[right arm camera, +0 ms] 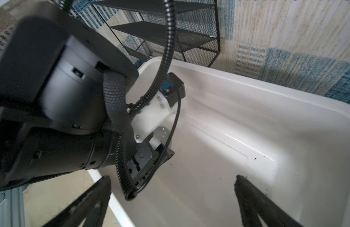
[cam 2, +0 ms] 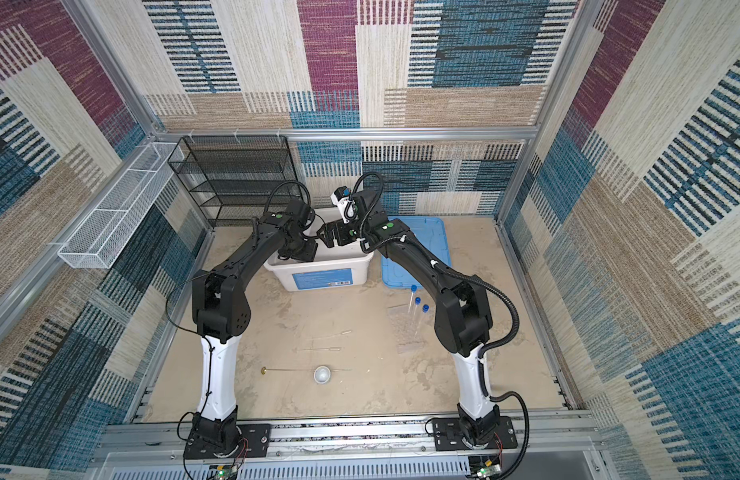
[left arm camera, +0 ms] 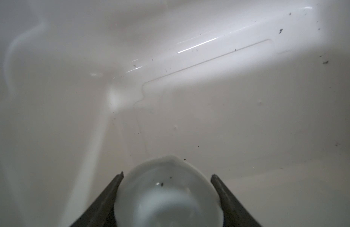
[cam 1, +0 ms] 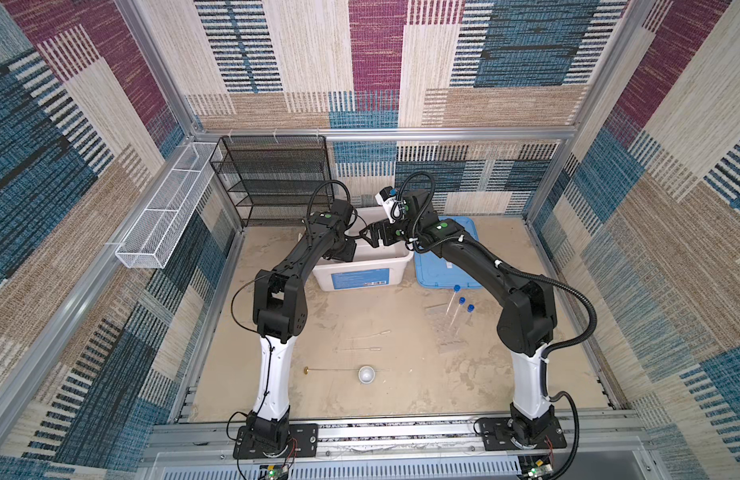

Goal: Organize the chemistry lab equipment
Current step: 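Carry the dish with left gripper and lower it into the white bin, then open left gripper to release the dish inside the bin and lift away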

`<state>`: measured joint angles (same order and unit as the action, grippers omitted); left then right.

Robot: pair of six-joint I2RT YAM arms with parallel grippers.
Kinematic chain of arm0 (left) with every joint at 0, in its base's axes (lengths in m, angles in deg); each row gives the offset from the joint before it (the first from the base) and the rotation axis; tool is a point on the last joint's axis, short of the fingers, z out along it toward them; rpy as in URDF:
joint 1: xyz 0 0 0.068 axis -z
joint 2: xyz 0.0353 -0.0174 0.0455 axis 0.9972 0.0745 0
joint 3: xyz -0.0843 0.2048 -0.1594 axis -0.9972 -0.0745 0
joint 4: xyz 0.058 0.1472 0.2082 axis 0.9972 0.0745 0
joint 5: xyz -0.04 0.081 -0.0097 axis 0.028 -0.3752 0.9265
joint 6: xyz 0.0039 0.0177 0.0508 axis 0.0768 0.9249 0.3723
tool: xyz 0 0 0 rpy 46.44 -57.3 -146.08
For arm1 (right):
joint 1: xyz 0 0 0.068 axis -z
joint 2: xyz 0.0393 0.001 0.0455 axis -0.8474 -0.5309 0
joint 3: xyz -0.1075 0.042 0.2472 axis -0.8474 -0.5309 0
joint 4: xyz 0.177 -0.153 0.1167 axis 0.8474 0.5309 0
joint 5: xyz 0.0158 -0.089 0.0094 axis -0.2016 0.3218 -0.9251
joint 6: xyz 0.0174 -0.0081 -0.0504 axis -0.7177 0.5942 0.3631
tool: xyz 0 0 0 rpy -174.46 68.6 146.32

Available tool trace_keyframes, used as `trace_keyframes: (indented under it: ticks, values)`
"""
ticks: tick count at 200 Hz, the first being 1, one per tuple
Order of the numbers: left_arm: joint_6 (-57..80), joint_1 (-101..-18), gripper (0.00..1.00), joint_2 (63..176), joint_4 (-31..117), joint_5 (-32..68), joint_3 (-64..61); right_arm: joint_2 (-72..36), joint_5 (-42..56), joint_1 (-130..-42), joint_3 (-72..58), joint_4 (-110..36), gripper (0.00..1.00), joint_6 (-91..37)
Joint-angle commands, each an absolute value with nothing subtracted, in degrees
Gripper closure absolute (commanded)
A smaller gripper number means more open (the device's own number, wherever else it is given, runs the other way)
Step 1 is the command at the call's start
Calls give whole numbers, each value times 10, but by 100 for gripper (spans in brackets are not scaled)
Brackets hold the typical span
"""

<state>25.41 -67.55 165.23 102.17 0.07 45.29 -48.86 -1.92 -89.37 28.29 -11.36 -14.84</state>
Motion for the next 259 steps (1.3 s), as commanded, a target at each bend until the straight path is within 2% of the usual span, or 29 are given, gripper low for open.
trace_keyframes:
  ticks: [1,28,126,167,223,259]
  values:
    - [290,-676,48,1658,1022,-12,443,-501,-26,-896,300,-88,0,-110]
    - [333,-680,47,1664,1009,2,429,-508,-39,-897,306,-82,0,-89]
    - [332,-686,43,1705,996,-8,414,-528,-47,-897,326,-81,0,-95]
    - [325,-686,36,1714,986,-1,402,-531,-45,-897,328,-82,0,-98]
    - [323,-686,32,1718,972,4,389,-529,-40,-897,329,-84,0,-99]
    - [317,-686,24,1715,968,16,388,-525,-33,-897,327,-84,0,-97]
